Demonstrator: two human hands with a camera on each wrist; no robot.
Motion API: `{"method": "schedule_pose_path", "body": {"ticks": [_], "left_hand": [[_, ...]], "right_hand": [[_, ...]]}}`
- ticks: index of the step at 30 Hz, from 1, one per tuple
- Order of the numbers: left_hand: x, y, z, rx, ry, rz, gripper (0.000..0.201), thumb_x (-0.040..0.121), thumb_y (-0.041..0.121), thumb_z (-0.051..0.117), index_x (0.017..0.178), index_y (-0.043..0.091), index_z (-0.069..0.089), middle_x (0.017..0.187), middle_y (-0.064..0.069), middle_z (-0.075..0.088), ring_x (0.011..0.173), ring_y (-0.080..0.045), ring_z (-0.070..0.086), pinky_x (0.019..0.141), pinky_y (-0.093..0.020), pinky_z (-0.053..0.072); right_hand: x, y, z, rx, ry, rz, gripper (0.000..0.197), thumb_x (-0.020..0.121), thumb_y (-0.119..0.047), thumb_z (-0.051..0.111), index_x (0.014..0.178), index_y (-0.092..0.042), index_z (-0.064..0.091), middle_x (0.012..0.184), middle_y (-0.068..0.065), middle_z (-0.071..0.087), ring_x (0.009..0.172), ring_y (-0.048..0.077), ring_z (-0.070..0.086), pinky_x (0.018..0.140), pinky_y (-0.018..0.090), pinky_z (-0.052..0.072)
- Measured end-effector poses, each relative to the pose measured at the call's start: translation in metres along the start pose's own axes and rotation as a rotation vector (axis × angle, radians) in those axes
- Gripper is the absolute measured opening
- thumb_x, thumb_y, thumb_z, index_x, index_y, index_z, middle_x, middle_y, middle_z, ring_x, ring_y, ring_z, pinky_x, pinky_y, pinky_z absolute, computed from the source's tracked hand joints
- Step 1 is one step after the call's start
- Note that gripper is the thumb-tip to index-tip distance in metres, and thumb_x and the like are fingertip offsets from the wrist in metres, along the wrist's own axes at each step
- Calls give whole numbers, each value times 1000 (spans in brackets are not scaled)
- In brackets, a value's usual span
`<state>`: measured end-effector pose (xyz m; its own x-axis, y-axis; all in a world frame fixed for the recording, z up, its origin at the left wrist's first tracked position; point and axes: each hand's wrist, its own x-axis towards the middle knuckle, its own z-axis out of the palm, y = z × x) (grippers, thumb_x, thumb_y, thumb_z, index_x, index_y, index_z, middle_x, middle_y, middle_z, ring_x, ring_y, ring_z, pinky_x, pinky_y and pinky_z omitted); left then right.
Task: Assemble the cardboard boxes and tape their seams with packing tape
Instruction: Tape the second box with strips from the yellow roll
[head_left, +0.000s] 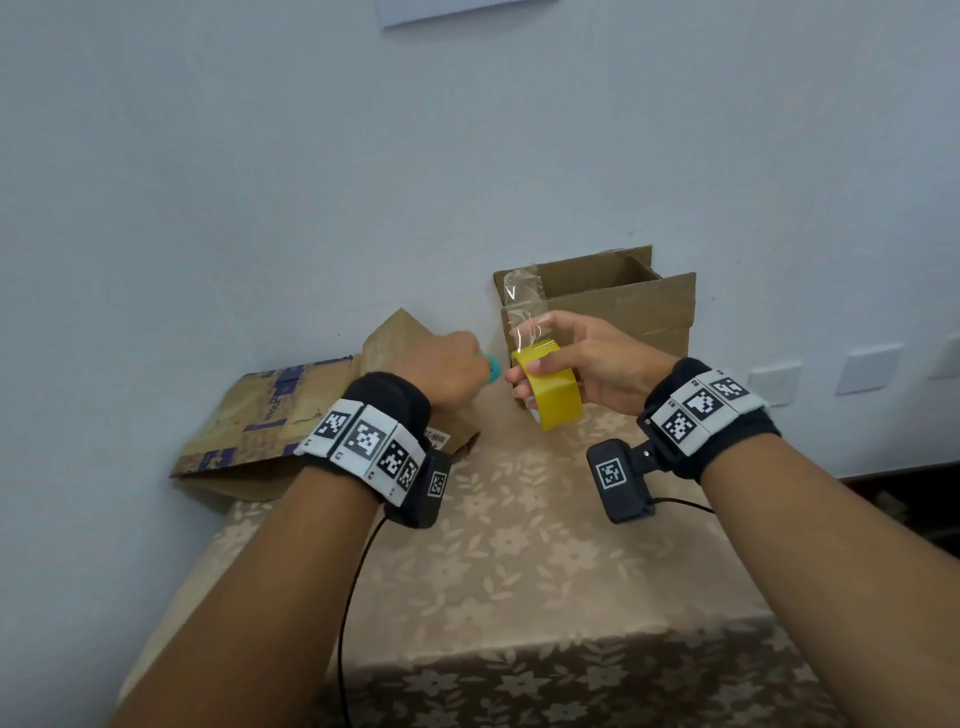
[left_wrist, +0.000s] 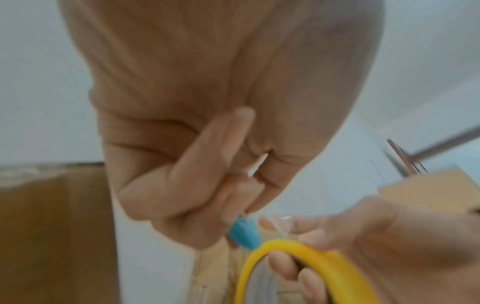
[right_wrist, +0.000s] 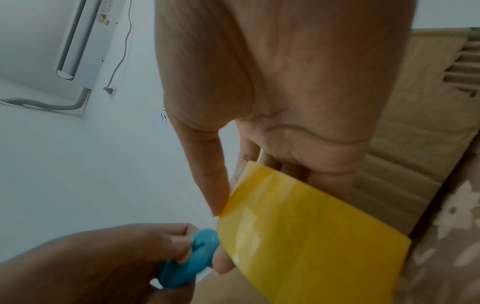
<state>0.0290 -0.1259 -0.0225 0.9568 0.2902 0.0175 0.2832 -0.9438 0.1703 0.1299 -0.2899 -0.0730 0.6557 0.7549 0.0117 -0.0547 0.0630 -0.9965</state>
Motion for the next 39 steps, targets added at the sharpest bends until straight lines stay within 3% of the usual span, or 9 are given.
{"method": "schedule_pose_path", "body": {"ticks": [2, 5, 9, 13, 19, 25, 31, 35, 39], "left_hand": [[6, -5, 1, -258, 24, -21, 26, 106, 26, 39, 117, 9, 55, 90, -8, 60, 67, -19, 55, 51, -27, 35], [7, -8, 6, -590, -30, 39, 17, 111, 23, 37, 117, 12, 48, 89, -9, 66, 50, -17, 61, 41, -23, 41], [7, -6, 6, -638, 4, 129, 19, 111, 18, 39, 120, 14, 55, 81, -8, 61, 54, -14, 54, 43, -21, 40], [9, -6, 11, -699, 14, 66, 23, 109, 27, 46, 111, 9, 61, 70, -2, 50, 49, -11, 40, 44, -22, 32], [4, -2, 7, -860, -68, -83, 29, 110, 30, 46, 112, 5, 60, 62, 1, 38, 41, -6, 25, 36, -16, 23], [1, -6, 6, -940, -130, -142, 31, 110, 33, 42, 105, 8, 59, 62, 3, 32, 42, -5, 19, 34, -15, 19], [5, -8, 11, -943, -84, -174, 32, 110, 32, 42, 98, 8, 59, 62, 2, 35, 41, -7, 22, 37, -17, 22], [13, -15, 20, -823, 9, -206, 37, 108, 37, 44, 93, 10, 64, 67, -1, 46, 52, -14, 34, 50, -26, 29], [13, -15, 18, -668, -51, -169, 22, 103, 23, 53, 103, 2, 63, 72, -7, 69, 43, -14, 48, 42, -20, 36]], "right_hand": [[1, -1, 2, 6, -3, -5, 49, 93, 9, 64, 138, -7, 53, 111, 28, 72, 89, 35, 73, 97, 55, 55], [0, -2, 3, -8, 0, -14, 49, 93, 6, 66, 138, -9, 53, 111, 27, 73, 89, 35, 74, 94, 54, 57], [1, -3, 5, -28, -3, -25, 48, 94, 5, 67, 137, -10, 55, 111, 24, 75, 89, 34, 76, 91, 52, 60], [1, -3, 5, -48, -17, -34, 48, 94, 4, 68, 137, -13, 56, 114, 26, 73, 95, 37, 74, 101, 59, 54], [1, -3, 6, -73, -8, -49, 47, 93, 5, 68, 135, -13, 56, 112, 25, 74, 96, 39, 75, 99, 60, 54], [-1, -5, 8, -85, -32, -57, 47, 93, 5, 67, 135, -14, 56, 113, 25, 74, 100, 41, 74, 95, 56, 58], [0, -4, 11, -77, -39, -42, 47, 93, 6, 67, 135, -12, 57, 113, 25, 74, 102, 41, 74, 88, 49, 62], [1, -5, 13, -89, -77, -27, 50, 92, 7, 68, 136, -13, 55, 114, 27, 73, 101, 43, 73, 90, 52, 60], [2, -7, 12, -108, -65, -33, 49, 91, 6, 69, 135, -14, 56, 112, 27, 73, 99, 41, 74, 94, 55, 59]]}}
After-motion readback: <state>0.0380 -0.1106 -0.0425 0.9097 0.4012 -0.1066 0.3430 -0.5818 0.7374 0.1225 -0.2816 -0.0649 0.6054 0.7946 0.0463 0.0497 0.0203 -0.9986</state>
